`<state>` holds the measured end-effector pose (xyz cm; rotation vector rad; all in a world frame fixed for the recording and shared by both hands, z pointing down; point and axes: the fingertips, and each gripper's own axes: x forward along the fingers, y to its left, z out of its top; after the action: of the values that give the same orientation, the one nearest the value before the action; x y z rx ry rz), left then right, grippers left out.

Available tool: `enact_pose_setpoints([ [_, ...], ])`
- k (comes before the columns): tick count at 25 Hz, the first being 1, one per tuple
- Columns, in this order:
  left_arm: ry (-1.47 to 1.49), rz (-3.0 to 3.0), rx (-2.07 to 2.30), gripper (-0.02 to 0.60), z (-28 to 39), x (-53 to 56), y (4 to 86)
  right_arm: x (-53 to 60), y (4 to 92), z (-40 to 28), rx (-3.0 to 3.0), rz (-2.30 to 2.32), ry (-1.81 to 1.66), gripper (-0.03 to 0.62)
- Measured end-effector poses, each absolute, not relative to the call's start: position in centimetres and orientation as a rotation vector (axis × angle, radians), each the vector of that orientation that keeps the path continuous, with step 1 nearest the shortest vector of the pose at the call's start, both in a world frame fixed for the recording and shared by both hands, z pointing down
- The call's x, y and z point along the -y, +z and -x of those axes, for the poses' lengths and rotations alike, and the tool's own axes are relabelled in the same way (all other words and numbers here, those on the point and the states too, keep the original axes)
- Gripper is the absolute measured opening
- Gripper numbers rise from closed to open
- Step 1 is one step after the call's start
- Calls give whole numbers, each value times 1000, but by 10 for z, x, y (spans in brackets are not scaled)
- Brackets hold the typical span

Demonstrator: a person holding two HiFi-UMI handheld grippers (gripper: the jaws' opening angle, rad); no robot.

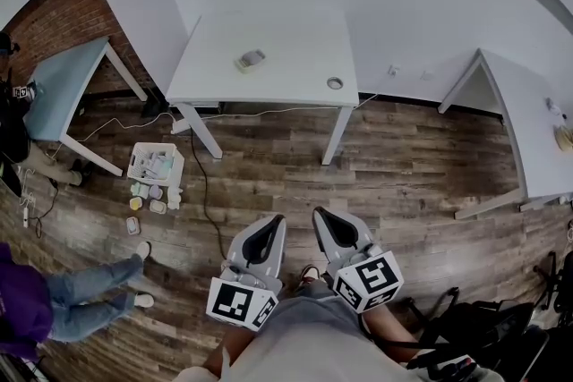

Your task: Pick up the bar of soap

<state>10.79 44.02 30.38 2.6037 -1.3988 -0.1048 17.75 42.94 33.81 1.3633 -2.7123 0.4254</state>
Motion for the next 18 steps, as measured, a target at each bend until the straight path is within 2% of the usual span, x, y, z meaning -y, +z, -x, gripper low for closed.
enact_pose_setpoints([
  [8, -74, -2603, 1424, 2, -140, -420, 303, -409, 339, -206, 2727, -1359, 451, 5],
  [18, -82, -2606, 1422, 2, -127, -369, 306, -370, 347, -182, 2709, -1361, 463, 5],
])
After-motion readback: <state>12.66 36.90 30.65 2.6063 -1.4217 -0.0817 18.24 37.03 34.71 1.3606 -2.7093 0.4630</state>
